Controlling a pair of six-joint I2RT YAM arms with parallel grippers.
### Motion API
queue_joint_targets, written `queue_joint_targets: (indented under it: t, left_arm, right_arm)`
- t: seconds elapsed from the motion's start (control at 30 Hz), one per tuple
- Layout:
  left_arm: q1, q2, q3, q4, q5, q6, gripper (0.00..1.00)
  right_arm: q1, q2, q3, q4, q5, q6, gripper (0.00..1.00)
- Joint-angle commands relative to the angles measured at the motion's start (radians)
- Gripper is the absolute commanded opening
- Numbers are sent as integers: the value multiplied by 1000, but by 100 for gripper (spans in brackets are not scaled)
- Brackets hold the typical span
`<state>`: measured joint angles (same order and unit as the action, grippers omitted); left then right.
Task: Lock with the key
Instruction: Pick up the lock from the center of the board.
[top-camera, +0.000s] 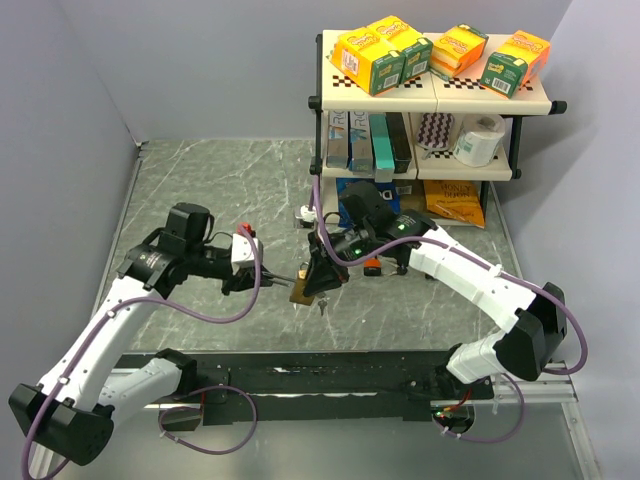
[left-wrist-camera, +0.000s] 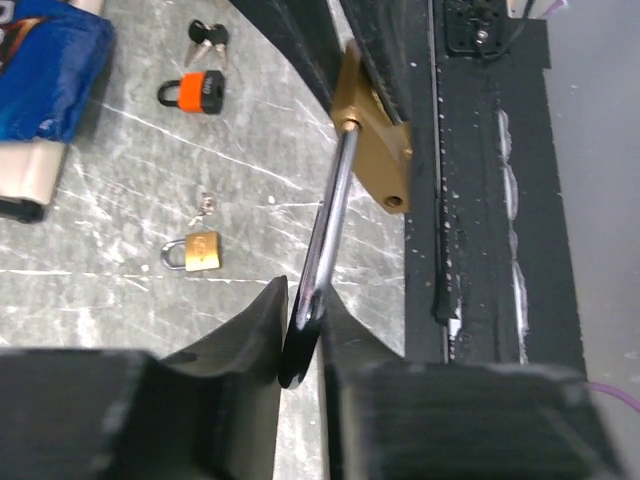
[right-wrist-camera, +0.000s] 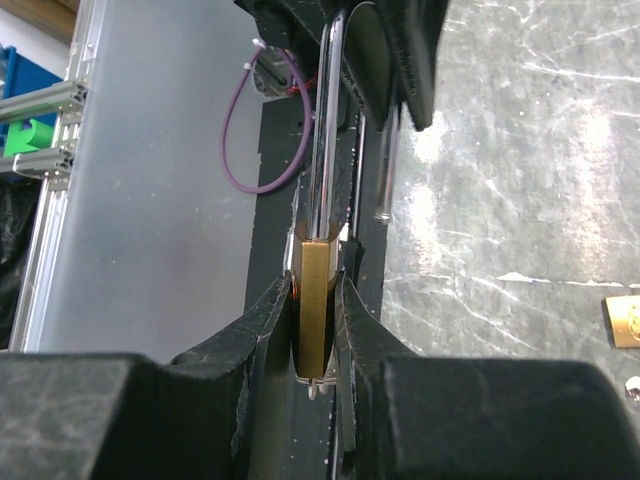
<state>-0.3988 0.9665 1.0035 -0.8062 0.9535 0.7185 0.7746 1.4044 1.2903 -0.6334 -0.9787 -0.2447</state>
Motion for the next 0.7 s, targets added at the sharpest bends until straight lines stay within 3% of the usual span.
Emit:
queue_joint_targets:
  t: [0.0,0.07,0.13,0.27,0.37,0.57,0.67]
  left_arm:
    - [-6,5,27,-11,33,18,11]
    - [-6,2,27,1,28,-10,1]
    - [-6,1,33,24,53,-80,1]
    - [-5,12,53,73,102,-230,1]
    - [-3,3,60,145,134,-338,1]
    - [-3,-12,67,220,163,-456,1]
    - [-3,-17,73,248,175,-494,1]
  right_arm:
    - [6,-59,44,44,-57,-22,0]
    - [6,-62,44,47,-49,-28,0]
    - [6,-62,47,54,-20,-31,0]
    - [-70,-76,44,92,-34,10,60]
    - [-130,-108,29,98,-19,-4,81]
    - [-156,-225,-45,116,67,-85,95]
    - [-156,-283,-97,141,80,-128,97]
